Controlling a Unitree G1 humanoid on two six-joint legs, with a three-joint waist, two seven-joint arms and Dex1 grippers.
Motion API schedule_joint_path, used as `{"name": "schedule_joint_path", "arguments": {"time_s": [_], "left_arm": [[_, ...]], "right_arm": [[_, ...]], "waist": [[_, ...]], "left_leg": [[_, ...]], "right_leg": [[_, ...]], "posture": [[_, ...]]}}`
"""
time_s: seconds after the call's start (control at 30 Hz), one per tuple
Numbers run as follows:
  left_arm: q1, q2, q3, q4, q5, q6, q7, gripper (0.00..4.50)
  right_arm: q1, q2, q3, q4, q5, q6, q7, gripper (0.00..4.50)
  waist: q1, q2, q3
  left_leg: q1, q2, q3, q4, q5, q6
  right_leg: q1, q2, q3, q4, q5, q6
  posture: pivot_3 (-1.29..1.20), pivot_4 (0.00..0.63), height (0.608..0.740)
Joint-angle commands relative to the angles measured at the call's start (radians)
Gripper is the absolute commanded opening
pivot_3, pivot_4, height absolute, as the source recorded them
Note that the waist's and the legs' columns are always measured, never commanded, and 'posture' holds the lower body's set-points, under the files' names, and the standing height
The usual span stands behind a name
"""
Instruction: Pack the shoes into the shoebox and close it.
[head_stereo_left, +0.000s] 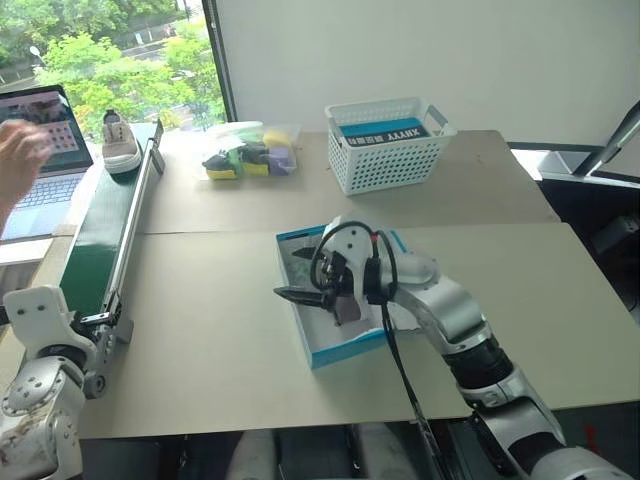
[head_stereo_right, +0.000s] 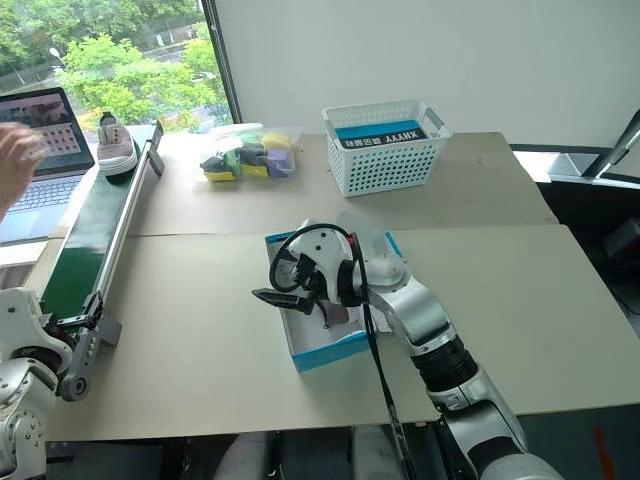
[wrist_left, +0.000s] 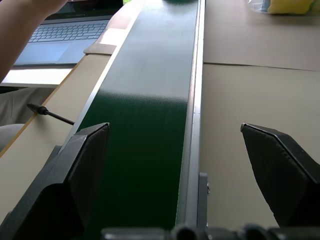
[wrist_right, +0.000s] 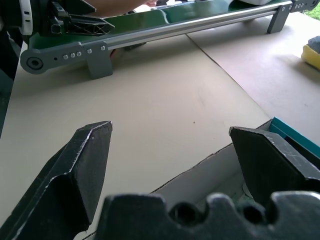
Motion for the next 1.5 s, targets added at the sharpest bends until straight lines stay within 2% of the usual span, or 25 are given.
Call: {"name": "schedule_joint_path", "arguments": {"time_s": [0.03,0.47,1.5], "left_arm": [[0.014,0.0,0.037,-0.034,-0.005,-0.01,0.01,4.5],[-0.006,-0.039,0.037,-0.055,-0.033,0.007,0.053,4.5],[-0.044,-0.017,0.08,0.057,-0.032,-0.01,0.067,4.5]], "right_arm": [[-0.009,0.018,-0.001,-0.037,-0.006,0.01,-0.02,4.42],[-0.021,0.045,-0.007,-0.024,-0.016,0.015,-0.016,4.42],[-0.002,0.072,-0.014,-0.055,-0.001,0.053,-0.041,4.42]], "waist": [[0.0,0.0,0.0],[0.002,0.0,0.0],[0.002,0.0,0.0]], "left_leg": [[0.0,0.0,0.0,0.0,0.0,0.0],[0.0,0.0,0.0,0.0,0.0,0.0],[0.0,0.0,0.0,0.0,0.0,0.0]], "right_leg": [[0.0,0.0,0.0,0.0,0.0,0.0],[0.0,0.0,0.0,0.0,0.0,0.0],[0.0,0.0,0.0,0.0,0.0,0.0]], "posture": [[0.0,0.15,0.731],[0.0,0.15,0.731],[0.0,0.15,0.731]]}}
